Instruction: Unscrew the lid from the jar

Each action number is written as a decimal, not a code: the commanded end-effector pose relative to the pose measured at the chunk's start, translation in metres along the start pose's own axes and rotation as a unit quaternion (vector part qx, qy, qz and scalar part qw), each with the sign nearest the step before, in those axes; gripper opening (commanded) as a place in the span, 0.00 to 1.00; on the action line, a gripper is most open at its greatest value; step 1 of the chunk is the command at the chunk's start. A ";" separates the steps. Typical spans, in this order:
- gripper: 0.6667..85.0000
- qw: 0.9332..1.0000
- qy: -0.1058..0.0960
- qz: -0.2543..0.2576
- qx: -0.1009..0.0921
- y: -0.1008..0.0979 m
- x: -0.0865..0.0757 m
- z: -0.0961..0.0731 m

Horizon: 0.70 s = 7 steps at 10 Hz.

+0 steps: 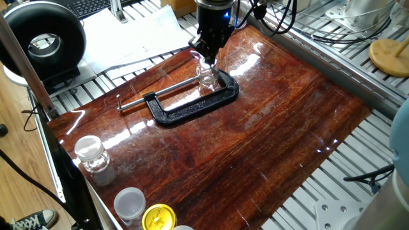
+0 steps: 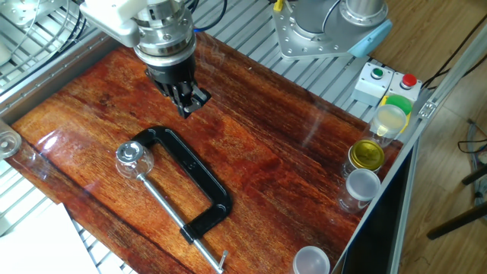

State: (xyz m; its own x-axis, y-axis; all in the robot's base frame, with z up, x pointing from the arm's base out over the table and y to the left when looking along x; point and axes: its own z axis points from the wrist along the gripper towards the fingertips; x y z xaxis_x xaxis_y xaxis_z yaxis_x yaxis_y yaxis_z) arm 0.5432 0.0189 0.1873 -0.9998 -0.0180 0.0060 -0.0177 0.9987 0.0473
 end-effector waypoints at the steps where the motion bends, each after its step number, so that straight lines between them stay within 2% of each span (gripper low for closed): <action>1: 0.00 1.000 -0.003 0.001 -0.006 0.003 -0.002 0.000; 7: 0.00 1.000 -0.003 -0.002 -0.003 0.002 -0.003 0.000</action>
State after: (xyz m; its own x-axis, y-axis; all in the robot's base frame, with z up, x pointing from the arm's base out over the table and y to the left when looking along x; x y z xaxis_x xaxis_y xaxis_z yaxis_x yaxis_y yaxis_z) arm 0.5450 0.0189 0.1856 -0.9998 -0.0213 0.0022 -0.0212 0.9989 0.0429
